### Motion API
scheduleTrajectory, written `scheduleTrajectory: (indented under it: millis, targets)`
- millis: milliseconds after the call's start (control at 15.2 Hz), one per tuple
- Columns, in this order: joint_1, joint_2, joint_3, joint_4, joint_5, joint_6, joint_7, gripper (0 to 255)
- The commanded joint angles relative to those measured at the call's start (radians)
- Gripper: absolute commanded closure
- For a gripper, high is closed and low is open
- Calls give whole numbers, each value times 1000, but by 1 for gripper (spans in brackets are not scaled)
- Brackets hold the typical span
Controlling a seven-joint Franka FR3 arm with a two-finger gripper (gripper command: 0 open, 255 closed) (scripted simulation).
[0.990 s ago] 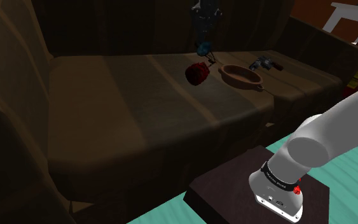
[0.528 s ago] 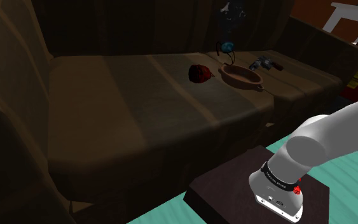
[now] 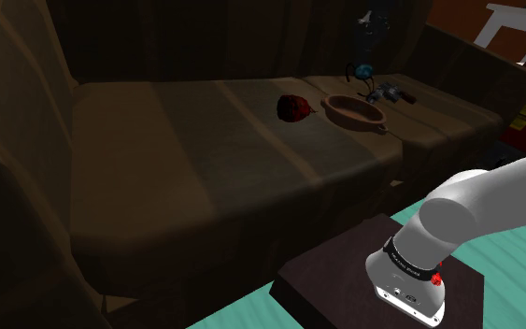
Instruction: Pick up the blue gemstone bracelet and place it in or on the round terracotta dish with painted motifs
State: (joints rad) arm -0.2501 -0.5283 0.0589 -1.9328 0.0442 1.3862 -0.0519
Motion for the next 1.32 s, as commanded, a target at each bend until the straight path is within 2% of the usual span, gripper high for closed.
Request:
scheduleTrajectory:
  millis: [0,924,1254]
  targets:
    - [-3,-10,-11,-28,-5,17,-15,255]
    - [-1,-70,-8,-268,-2,197,-20,255]
    - [-1,-70,-8,-268,-2,197,-20,255]
